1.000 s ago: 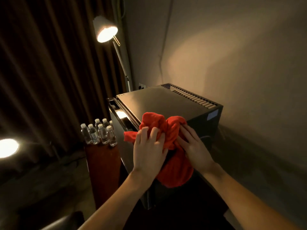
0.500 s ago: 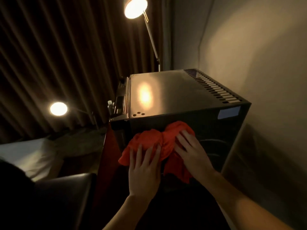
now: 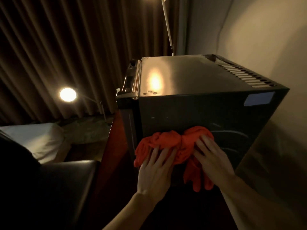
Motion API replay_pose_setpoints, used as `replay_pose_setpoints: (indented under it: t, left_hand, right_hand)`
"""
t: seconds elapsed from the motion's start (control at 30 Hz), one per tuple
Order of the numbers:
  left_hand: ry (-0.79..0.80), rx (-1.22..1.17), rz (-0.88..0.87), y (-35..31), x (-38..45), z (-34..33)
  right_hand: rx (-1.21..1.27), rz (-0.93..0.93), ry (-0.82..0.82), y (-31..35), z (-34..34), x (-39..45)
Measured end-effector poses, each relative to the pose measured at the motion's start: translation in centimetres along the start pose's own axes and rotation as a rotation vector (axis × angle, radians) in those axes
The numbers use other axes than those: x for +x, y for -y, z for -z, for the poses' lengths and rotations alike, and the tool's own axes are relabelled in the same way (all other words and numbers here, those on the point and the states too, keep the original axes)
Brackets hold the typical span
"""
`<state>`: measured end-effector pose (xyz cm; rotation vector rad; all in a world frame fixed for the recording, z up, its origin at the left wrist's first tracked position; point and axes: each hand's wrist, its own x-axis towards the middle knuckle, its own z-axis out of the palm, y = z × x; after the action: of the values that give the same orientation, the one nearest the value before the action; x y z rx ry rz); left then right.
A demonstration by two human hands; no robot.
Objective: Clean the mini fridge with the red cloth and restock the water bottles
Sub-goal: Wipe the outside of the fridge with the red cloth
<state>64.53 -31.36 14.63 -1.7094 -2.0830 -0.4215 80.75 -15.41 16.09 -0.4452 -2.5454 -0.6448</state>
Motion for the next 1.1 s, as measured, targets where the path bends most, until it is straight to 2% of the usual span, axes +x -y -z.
replay_pose_setpoints:
  t: [0.13, 0.23, 0.37, 0.57, 0.77, 0.9, 1.0, 1.1]
  left_hand:
    - [-0.138, 0.023, -0.060, 1.2, 3.3, 4.5]
    - [-0.223, 0.037, -0.034, 1.3, 5.8, 7.4]
    - [-0.221, 0.052, -0.016, 0.8, 5.3, 5.4]
    - [-0.173, 0.041, 0.097, -2.3, 4.3, 0.7]
    - [-0.072, 0.070, 0.109, -6.7, 2.7, -3.2]
    - [-0.021, -0.025, 0.064, -10.2, 3.5, -3.1]
    - [-0.024, -0.077, -0.008, -11.5, 5.9, -1.7]
    - [-0.071, -0.110, -0.030, -12.6, 7.9, -1.4]
  right_hand:
    - [0.029, -0.081, -0.196, -0.8, 3.1, 3.4]
    - [0.069, -0.130, -0.305, -1.3, 5.6, 6.5]
    - [0.071, -0.052, -0.386, -1.8, 3.7, 5.9]
    - [0.022, -0.022, -0.355, -3.5, -0.3, 2.2]
    - [-0.043, 0.068, -0.220, -6.7, -2.2, -3.0]
    - [-0.054, 0.054, -0.158, -10.2, -2.3, -5.2]
    - [-0.073, -0.020, -0.170, -12.9, -0.9, -4.8]
    - [-0.026, -0.067, -0.252, -13.8, -1.2, -4.8]
